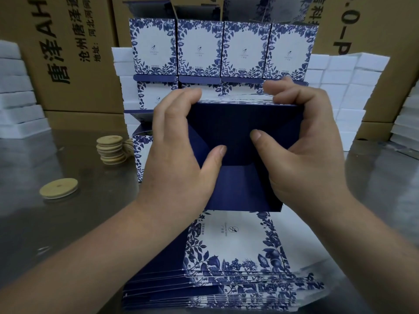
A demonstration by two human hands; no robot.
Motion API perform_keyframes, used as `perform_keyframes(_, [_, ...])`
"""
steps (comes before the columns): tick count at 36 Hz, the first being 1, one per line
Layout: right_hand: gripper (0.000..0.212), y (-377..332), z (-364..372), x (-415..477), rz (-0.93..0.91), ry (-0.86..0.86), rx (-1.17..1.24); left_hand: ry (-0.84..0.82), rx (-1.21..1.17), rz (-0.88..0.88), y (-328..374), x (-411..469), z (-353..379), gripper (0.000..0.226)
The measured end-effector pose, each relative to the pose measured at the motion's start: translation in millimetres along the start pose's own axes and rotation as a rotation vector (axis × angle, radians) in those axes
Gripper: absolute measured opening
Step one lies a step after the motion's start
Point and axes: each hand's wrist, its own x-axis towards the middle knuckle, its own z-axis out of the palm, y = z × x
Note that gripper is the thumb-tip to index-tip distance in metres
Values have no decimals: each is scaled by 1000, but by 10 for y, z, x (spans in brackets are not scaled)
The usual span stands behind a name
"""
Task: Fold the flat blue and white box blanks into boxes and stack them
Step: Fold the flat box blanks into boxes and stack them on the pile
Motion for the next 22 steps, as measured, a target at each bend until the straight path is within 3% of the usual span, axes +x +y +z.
perform_keyframes(22, [46,5,29,-15,-54,41,-21,70,66,40,14,-10,7,64])
